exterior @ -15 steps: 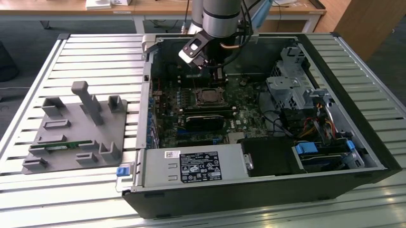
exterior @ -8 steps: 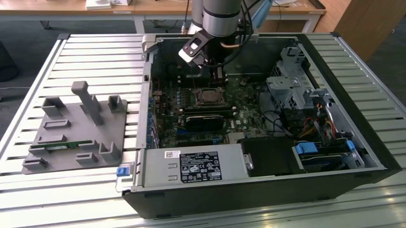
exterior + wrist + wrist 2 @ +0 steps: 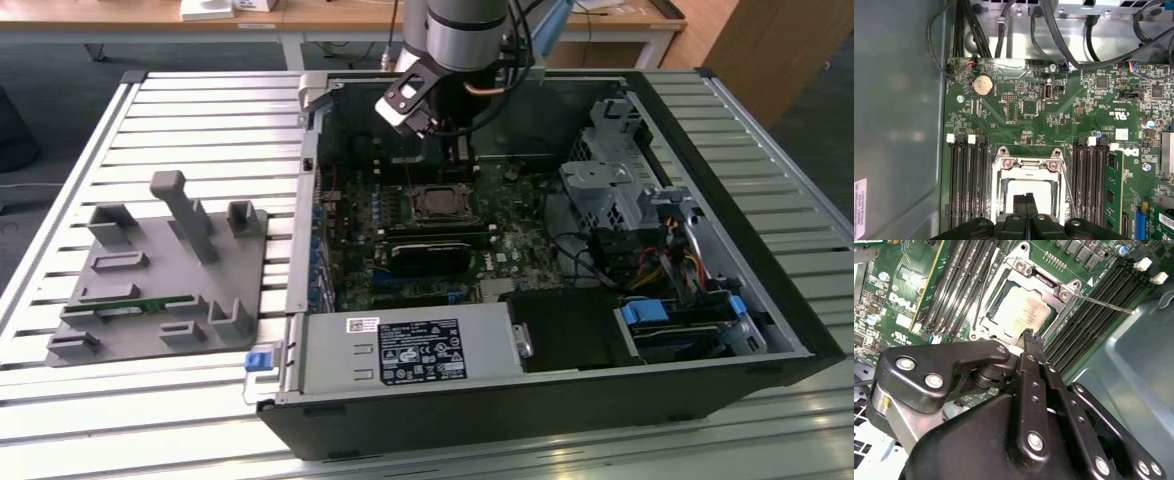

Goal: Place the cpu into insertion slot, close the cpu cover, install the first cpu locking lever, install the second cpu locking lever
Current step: 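Install the first cpu locking lever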

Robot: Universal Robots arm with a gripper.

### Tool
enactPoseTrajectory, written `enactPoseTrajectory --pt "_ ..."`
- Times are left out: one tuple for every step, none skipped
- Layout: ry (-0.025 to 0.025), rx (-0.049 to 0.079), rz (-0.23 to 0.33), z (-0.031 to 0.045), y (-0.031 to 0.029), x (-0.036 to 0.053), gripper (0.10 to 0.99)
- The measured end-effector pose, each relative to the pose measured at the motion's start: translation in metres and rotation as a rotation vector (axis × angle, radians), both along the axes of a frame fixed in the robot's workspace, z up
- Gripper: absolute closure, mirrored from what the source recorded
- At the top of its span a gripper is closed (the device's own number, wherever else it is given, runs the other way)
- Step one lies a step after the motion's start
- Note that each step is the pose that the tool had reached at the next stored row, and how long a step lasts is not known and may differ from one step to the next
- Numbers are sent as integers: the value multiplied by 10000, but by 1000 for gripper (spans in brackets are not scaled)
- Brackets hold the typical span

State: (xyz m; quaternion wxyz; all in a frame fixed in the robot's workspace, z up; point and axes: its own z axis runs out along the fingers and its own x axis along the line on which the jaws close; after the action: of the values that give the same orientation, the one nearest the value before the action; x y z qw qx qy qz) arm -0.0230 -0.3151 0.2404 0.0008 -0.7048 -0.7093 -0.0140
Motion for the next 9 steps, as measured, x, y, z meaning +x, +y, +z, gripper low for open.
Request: enactPoseTrajectory --pt "0 -1 -1 16 0 0 980" --pt "1 -1 -1 36 0 0 980" --pt "0 -1 -2 58 0 0 980" --pt "-1 0 -2 78 0 0 980" --pt "0 -1 -2 99 0 0 980" --pt "1 -2 -2 120 0 0 980" --pt "0 -1 -2 142 0 0 980" --pt "0 0 -2 162 0 0 980" --pt "0 -1 -1 180 0 0 980"
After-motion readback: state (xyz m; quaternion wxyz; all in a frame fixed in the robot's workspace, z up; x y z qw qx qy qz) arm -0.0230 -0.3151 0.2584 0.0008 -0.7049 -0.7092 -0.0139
